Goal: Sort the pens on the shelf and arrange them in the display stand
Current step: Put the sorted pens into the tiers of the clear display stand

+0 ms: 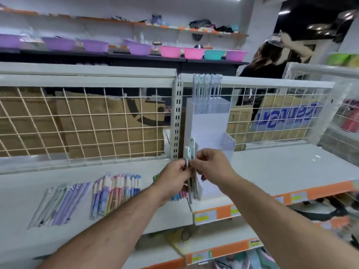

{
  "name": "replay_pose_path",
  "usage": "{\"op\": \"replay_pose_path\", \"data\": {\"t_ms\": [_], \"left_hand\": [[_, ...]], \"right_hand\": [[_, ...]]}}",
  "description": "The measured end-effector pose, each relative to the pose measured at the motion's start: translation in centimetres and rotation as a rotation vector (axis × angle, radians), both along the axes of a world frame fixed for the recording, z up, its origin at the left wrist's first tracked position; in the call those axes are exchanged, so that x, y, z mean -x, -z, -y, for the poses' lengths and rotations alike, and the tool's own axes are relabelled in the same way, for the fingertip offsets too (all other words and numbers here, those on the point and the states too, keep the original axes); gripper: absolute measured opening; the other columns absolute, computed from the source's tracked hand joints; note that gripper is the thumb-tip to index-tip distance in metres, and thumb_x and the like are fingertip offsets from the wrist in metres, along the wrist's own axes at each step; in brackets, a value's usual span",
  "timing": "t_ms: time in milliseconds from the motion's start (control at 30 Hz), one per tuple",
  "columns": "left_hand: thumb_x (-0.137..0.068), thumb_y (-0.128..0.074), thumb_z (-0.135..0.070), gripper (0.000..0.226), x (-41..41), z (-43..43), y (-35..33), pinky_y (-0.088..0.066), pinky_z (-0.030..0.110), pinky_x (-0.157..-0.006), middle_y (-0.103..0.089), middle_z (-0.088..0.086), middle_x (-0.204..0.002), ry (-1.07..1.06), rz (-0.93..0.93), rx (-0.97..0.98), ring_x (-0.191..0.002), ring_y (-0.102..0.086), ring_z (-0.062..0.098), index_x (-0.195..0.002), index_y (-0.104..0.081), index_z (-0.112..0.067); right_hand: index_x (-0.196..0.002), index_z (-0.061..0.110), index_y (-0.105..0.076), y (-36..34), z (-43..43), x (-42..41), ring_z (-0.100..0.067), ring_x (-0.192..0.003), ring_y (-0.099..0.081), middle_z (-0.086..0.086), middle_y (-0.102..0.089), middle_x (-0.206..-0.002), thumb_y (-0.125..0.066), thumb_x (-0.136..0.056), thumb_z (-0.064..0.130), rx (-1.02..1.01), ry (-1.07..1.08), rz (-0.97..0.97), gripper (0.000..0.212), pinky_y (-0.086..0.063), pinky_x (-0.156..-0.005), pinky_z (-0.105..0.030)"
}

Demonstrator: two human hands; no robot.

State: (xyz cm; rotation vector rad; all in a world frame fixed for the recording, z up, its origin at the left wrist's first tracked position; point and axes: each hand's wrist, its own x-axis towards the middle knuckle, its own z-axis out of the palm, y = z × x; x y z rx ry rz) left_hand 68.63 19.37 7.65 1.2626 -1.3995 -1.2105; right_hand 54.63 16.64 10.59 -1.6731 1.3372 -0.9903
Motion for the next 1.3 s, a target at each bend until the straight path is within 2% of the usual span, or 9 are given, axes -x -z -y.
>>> {"op": "replay_pose_path", "data": {"t_ms": [167, 267, 400, 500, 600, 800, 967, 1100, 1300], "left_hand": [[-0.101, -0.054, -0.014, 0.013, 4.7, 2.1, -1.3, -0.059, 0.037, -0.07, -0.066, 0.004, -0.079, 0.004, -0.027, 0.005, -0.071, -0.066, 0.017, -0.095, -0.065, -0.016], [-0.102, -0.053, -0.014, 0.013, 6.4, 3.7, -2.2, -0.057, 0.032, -0.067, -0.067, 0.007, -0.083, 0.018, -0.037, 0.024, -0.072, -0.065, 0.017, -0.097, -0.065, -0.016], [-0.101, -0.055, -0.018, 0.015, 7.5, 6.7, -3.7, -0.06, 0.038, -0.07, -0.069, 0.025, -0.099, 0.017, -0.063, 0.064, -0.08, -0.069, 0.027, -0.109, -0.064, -0.008], [-0.101, -0.055, -0.013, 0.012, 7.9, 9.4, -4.7, -0.062, 0.042, -0.07, -0.073, 0.019, -0.092, 0.007, -0.087, 0.101, -0.083, -0.072, 0.028, -0.107, -0.063, -0.007], [-0.101, -0.052, -0.009, 0.011, 8.2, 11.7, -5.9, -0.061, 0.038, -0.068, -0.075, 0.009, -0.082, 0.018, -0.088, 0.146, -0.076, -0.073, 0.024, -0.103, -0.063, -0.009], [-0.102, -0.053, -0.013, 0.013, 8.0, 15.1, -6.6, -0.061, 0.05, -0.074, -0.072, 0.023, -0.093, -0.02, -0.066, 0.21, -0.084, -0.072, 0.038, -0.106, -0.061, -0.004], [-0.102, -0.051, -0.012, 0.012, 8.3, 17.2, -7.0, -0.061, 0.042, -0.072, -0.071, 0.014, -0.087, -0.098, -0.111, 0.261, -0.073, -0.071, 0.024, -0.105, -0.062, -0.007], [-0.103, -0.051, -0.016, 0.011, 8.4, 18.5, -6.6, -0.054, 0.034, -0.068, -0.07, 0.002, -0.073, -0.242, -0.101, 0.284, -0.067, -0.067, 0.021, -0.099, -0.062, -0.014], [-0.103, -0.05, -0.015, 0.013, 9.4, 19.0, -4.5, -0.057, 0.031, -0.067, -0.065, 0.005, -0.077, -0.318, -0.13, 0.233, -0.068, -0.065, 0.019, -0.102, -0.063, -0.014]], "right_hand": [[-0.068, 0.012, -0.061, -1.5, 2.4, 5.0, -0.011, -0.051, -0.05, 0.004, -0.056, -0.054, -0.07, -0.085, 0.007, 0.02, -0.032, -0.009, 0.019, -0.046, -0.047, -0.024], [-0.069, 0.011, -0.062, -2.3, 4.1, 6.6, -0.013, -0.052, -0.052, 0.002, -0.057, -0.056, -0.07, -0.085, 0.008, 0.043, -0.028, -0.009, 0.018, -0.046, -0.048, -0.025], [-0.068, 0.011, -0.06, -3.8, 7.0, 7.4, -0.017, -0.053, -0.051, -0.002, -0.056, -0.059, -0.068, -0.087, 0.007, 0.083, -0.007, 0.006, 0.021, -0.047, -0.049, -0.03], [-0.069, 0.009, -0.061, -5.1, 8.9, 7.5, -0.014, -0.048, -0.053, -0.004, -0.057, -0.06, -0.067, -0.088, 0.005, 0.093, 0.0, 0.042, 0.02, -0.046, -0.047, -0.025], [-0.074, 0.003, -0.063, -6.2, 10.8, 7.6, -0.011, -0.043, -0.053, -0.005, -0.057, -0.059, -0.069, -0.088, 0.001, 0.097, -0.006, 0.12, 0.015, -0.045, -0.043, -0.023], [-0.082, 0.002, -0.064, -7.3, 14.1, 7.7, -0.012, -0.051, -0.059, -0.008, -0.063, -0.065, -0.074, -0.087, 0.005, 0.17, -0.013, 0.121, 0.011, -0.048, -0.046, -0.024], [-0.086, 0.0, -0.064, -9.1, 17.1, 8.3, -0.01, -0.054, -0.06, -0.006, -0.062, -0.07, -0.072, -0.089, 0.007, 0.22, -0.038, 0.11, 0.011, -0.05, -0.048, -0.027], [-0.091, -0.002, -0.065, -11.7, 20.0, 8.7, -0.009, -0.056, -0.062, -0.007, -0.065, -0.075, -0.07, -0.091, 0.01, 0.279, -0.008, 0.136, 0.012, -0.054, -0.052, -0.027], [-0.086, 0.005, -0.065, -13.6, 23.0, 8.5, -0.011, -0.057, -0.062, -0.006, -0.066, -0.068, -0.071, -0.092, 0.014, 0.331, 0.008, 0.19, 0.012, -0.056, -0.053, -0.028]]}}
